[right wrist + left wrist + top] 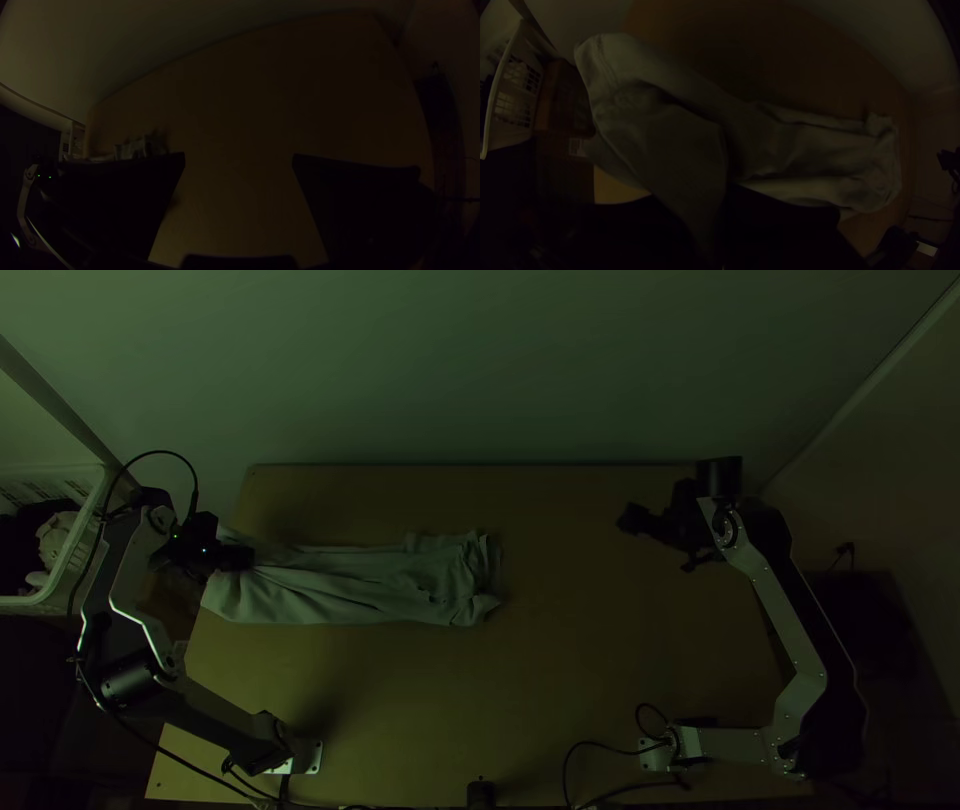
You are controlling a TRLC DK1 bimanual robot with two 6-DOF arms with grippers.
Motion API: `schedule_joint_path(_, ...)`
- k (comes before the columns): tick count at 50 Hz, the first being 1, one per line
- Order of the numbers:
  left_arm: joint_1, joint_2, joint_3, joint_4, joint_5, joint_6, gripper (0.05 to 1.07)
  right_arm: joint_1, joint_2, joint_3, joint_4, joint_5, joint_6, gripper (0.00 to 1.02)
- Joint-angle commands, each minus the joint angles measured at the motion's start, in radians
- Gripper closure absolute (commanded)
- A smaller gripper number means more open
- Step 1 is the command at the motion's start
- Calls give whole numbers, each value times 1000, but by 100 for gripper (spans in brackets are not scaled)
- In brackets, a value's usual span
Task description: Fold the t-shirt
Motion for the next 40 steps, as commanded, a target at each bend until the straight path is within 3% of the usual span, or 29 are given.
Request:
schedule_joint_path(1, -45, -88, 52, -30, -9, 0, 105, -12, -31, -28, 9, 6, 14, 4)
schedule_joint_path(15, -273, -151, 150, -133, -185, -97, 105, -36, -79, -77, 21, 8, 6, 4)
schedule_joint_path(40, -620, -48, 456, -331, -205, -351, 105, -40, -135, -137, 46, 6, 12, 4)
